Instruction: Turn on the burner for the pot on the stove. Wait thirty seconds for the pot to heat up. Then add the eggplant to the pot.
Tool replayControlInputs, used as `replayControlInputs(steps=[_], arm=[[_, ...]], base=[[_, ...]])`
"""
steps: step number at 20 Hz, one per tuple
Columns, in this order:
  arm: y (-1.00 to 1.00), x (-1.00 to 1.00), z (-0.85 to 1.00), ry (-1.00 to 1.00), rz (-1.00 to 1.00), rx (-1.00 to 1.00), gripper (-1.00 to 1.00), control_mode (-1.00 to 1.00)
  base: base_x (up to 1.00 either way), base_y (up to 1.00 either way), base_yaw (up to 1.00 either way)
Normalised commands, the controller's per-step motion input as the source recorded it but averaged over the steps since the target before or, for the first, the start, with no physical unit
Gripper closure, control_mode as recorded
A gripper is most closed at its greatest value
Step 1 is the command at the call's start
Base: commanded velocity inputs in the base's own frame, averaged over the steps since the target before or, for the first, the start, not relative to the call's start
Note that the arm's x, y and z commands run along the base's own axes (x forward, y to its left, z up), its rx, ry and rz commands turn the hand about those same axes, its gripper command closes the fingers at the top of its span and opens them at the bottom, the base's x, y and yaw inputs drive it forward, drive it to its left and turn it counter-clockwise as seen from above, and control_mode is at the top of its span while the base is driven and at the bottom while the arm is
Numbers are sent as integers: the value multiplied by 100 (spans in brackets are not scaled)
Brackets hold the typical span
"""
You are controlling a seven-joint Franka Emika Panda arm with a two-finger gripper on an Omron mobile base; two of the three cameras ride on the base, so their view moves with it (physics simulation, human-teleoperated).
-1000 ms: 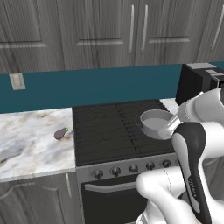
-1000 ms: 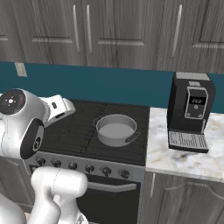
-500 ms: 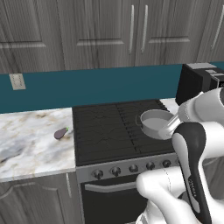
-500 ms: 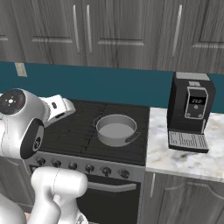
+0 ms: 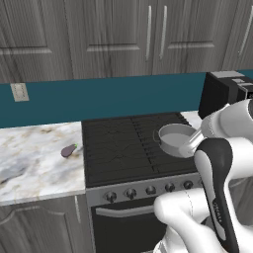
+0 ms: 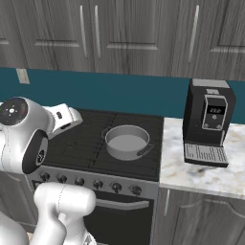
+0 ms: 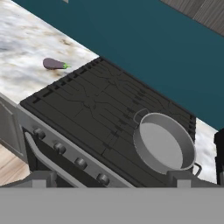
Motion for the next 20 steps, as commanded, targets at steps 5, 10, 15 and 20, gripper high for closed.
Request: replayControlInputs(steps=[5,10,15,20], arm=[[0,0,0,0,0,0,-100,-100],[0,0,0,0,0,0,-100,-100],[0,0,0,0,0,0,-100,-100],[0,0,0,0,0,0,-100,-100]], base=[[0,0,0],[0,0,0],[0,0,0],[0,0,0]])
